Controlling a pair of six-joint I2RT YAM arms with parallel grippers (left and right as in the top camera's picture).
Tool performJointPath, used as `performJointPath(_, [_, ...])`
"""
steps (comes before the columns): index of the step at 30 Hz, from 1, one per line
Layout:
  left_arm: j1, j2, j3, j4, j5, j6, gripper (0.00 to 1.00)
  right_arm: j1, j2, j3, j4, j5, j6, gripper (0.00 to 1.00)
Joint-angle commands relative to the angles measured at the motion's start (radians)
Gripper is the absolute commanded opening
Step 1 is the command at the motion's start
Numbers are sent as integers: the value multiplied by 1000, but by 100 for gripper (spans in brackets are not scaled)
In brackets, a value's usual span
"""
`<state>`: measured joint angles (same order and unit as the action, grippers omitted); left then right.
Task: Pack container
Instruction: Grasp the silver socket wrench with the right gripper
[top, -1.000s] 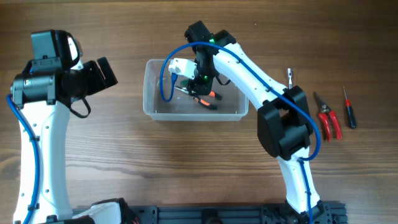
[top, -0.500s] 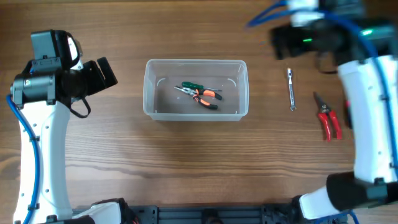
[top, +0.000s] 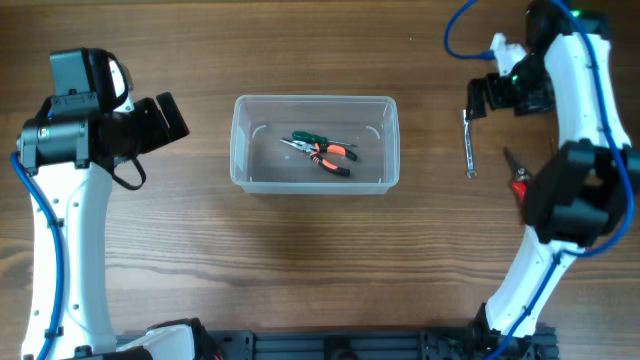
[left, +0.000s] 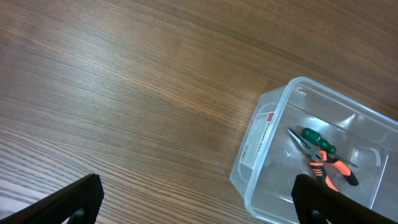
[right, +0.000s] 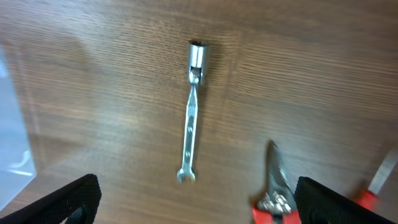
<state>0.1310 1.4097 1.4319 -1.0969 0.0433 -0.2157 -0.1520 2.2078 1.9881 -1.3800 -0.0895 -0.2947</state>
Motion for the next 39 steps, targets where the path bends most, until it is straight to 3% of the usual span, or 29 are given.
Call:
performJointPath(1, [-3,0,1,0,12,-10,100,14,57,0,21,-35,-19,100])
performJointPath(8, [-3,0,1,2,12,-10,100,20,105,0,93,-34,-19,100])
performJointPath(23, [-3,0,1,8,12,-10,100,22,205,-1,138,72,142,95])
performJointPath(37, [-3,0,1,8,12,-10,100,91,258,-1,164,73,147,94])
performJointPath(39, [-3,0,1,8,12,-10,100,94,258,-1,165,71,168,90])
